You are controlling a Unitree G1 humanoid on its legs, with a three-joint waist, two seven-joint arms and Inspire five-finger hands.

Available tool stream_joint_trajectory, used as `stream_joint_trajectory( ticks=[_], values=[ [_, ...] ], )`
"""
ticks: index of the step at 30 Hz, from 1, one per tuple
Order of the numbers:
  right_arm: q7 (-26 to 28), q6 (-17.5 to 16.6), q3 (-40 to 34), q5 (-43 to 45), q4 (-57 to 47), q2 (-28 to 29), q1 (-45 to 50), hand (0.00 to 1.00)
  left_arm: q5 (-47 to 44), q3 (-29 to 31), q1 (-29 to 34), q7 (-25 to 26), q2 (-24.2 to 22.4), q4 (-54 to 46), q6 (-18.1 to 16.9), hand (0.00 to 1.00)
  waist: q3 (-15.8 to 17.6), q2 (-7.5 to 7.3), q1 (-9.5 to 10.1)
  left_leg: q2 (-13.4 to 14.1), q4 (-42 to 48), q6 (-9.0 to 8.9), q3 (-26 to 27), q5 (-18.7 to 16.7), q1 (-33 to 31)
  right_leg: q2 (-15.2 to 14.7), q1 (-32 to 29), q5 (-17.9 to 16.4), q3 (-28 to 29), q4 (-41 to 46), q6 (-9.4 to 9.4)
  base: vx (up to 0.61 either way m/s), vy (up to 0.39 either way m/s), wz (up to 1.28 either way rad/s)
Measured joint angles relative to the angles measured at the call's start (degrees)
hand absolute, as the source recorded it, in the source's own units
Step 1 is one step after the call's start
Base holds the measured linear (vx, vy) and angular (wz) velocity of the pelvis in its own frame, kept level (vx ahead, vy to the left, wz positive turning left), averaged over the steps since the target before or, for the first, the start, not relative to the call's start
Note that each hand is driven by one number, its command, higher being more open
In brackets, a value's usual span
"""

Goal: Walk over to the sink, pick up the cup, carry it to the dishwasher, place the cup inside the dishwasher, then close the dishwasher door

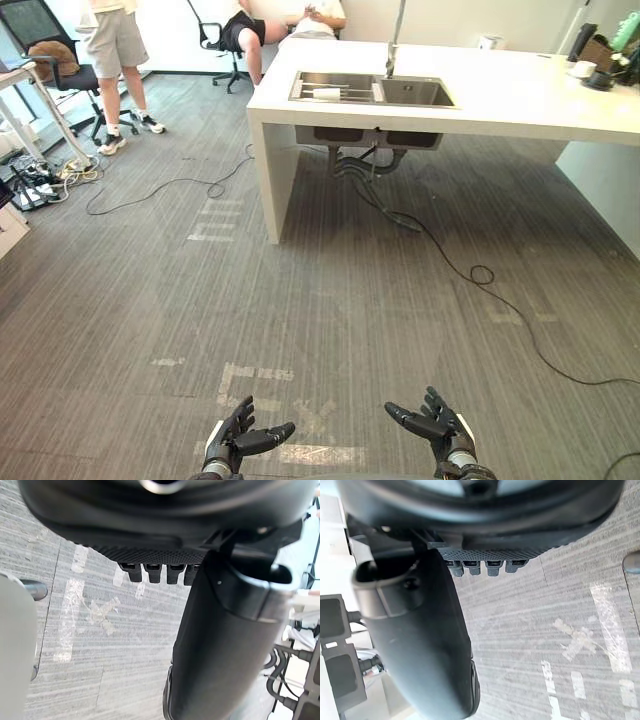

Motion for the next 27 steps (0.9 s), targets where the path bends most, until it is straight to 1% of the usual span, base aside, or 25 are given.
stream_joint_trajectory(
  ticks=[3, 8, 12, 20, 27],
  values=[
    [-0.59, 0.21, -0.04, 0.06, -0.04, -0.43, 0.42, 1.0, 0.99, 0.03, -0.02, -0.06, -0.08, -0.02, -0.34, 1.0, 0.19, 0.29, -0.16, 0.27, -0.01, 0.15, 0.33, -0.09, -0.15, 0.34, -0.35, -0.11, 0.39, -0.06, 0.08, -0.05, -0.018, -0.06],
    [-1.44, 0.54, -0.53, 0.66, -0.84, -0.53, 0.48, 1.0, 1.09, 0.02, -0.02, -0.05, -0.11, -0.14, -0.51, 1.0, 0.25, 0.31, -0.64, 0.44, 0.0, 0.23, 0.8, -0.27, -0.38, 0.55, -0.67, -0.02, 1.09, -0.12, 0.02, -0.01, -0.009, -0.05],
    [-1.58, 0.73, -2.54, 0.68, -1.72, -0.53, 0.52, 1.0, 1.08, 0.06, -0.02, 0.0, 0.0, -0.43, -0.53, 1.0, 0.44, 0.72, -0.92, 0.41, 0.02, 0.48, 1.3, -0.37, -0.1, 0.55, -0.66, 0.13, 1.62, -0.11, -0.18, 0.04, -0.004, -0.07],
    [-1.48, 0.71, -3.48, 0.62, -1.96, -0.55, 0.4, 1.0, 1.07, 0.14, -0.52, 0.59, 0.38, -2.32, -0.98, 1.0, 0.63, 1.08, -0.99, 0.56, 0.3, 0.28, 2.24, -0.56, 0.79, 0.77, -0.35, 0.12, 2.7, -0.02, -0.18, 0.01, -0.021, -0.07],
    [-1.58, 0.71, -4.0, 0.61, -3.88, -0.8, 1.86, 1.0, 0.97, 0.27, 0.66, 1.49, 0.38, -3.97, -1.06, 1.0, 0.78, 1.24, -0.96, 1.0, 0.03, -0.07, 3.44, -0.94, 1.05, 1.12, -1.04, -0.19, 3.92, 1.11, -0.58, -0.08, -0.025, -0.09]
  ],
)
